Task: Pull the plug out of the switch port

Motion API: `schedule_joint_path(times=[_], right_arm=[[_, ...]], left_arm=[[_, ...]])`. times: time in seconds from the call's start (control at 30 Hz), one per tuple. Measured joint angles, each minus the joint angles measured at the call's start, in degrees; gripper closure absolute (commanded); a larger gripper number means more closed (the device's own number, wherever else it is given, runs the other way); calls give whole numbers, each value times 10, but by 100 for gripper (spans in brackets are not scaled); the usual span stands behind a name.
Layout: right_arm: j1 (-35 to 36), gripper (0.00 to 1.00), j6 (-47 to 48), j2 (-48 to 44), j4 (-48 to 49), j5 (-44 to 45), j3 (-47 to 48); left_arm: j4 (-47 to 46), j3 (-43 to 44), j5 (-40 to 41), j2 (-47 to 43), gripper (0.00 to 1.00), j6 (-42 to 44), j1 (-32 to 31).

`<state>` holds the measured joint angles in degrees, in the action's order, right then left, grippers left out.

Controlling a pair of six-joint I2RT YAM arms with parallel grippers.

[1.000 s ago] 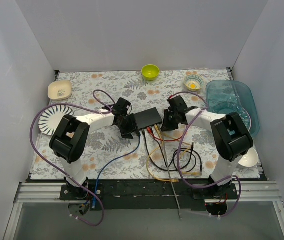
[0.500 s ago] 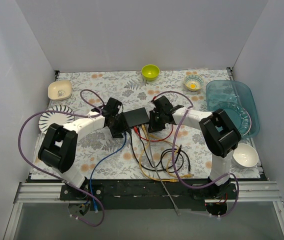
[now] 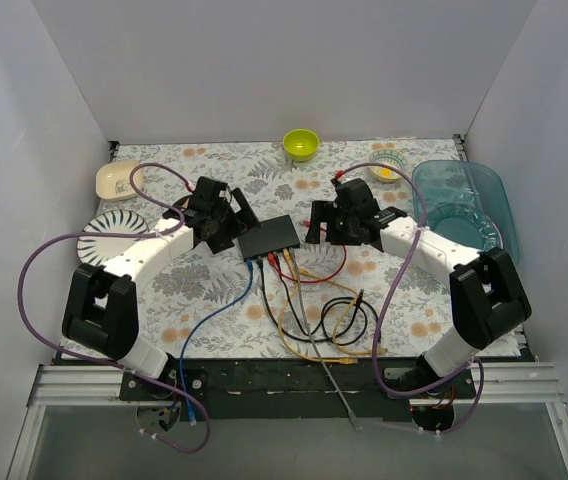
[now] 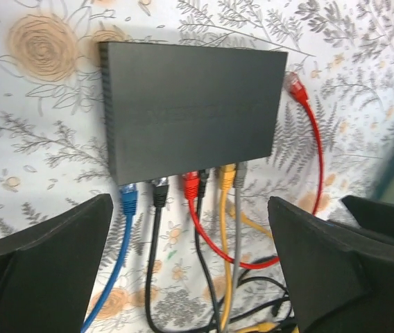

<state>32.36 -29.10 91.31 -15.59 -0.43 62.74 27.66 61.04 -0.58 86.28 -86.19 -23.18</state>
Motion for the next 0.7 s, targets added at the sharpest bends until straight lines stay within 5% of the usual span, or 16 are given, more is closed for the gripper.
schedule_joint_path(times=[0.13,0.23,0.37,0.43,0.7], right_arm=[[0,1,7,-4,30,-32,-36],[-4,7,3,-14,62,-69,-82],[-11,17,-16,-19,106,-109,-106],[-22,18,-38,-19,146,-141,-114],[-59,21,-108,38,272,-237,-128]], left_arm=[[-30,6,-55,24,2,-22,18],[-56,7,-90,41,2,-36,26],[-110,8,-156,73,40,-45,27],[-139,14,-191,102,52,-50,27],[-196,35,-267,195,62,-53,25]])
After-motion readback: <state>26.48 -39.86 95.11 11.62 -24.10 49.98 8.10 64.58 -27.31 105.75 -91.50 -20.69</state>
